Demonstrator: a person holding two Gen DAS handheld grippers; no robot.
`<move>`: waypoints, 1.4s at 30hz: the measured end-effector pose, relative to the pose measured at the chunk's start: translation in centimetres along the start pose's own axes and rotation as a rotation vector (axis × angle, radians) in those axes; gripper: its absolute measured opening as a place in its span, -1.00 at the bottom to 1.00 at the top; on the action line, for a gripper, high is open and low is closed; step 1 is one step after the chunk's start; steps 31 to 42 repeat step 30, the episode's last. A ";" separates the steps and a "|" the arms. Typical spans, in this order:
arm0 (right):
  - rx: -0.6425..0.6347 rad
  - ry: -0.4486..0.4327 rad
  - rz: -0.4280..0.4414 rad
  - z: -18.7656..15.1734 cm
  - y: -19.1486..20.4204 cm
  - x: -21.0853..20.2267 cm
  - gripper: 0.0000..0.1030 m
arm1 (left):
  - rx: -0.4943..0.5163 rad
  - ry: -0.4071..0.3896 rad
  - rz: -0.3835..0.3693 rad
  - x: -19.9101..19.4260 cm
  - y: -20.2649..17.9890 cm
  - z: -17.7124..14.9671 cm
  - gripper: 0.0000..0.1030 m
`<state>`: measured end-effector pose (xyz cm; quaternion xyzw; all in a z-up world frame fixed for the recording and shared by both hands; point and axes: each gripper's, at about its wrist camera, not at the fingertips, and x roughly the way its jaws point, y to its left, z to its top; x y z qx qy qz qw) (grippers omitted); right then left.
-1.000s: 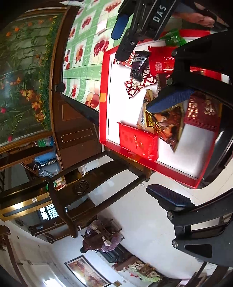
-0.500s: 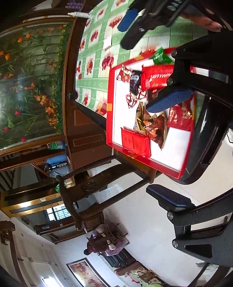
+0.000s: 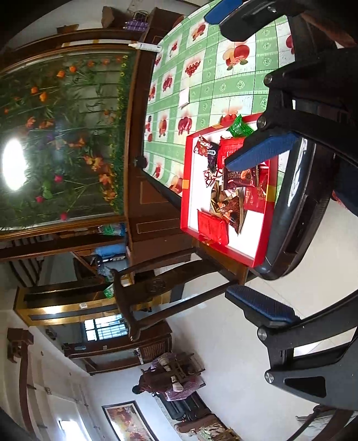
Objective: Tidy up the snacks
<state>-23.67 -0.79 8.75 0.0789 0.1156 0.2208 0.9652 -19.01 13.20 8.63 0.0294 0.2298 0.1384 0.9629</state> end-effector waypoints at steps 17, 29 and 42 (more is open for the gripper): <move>-0.101 -0.002 -0.010 -0.8 2.8 -1.9 0.99 | -0.046 -0.051 -0.020 -1.4 1.8 -0.3 0.72; -0.169 -0.007 -0.019 -0.8 3.7 -0.8 0.99 | -0.037 -0.073 -0.006 -1.3 2.1 -0.4 0.72; -0.163 0.000 -0.023 -0.7 3.4 -0.3 0.99 | -0.041 -0.075 -0.018 -1.0 2.0 -0.3 0.72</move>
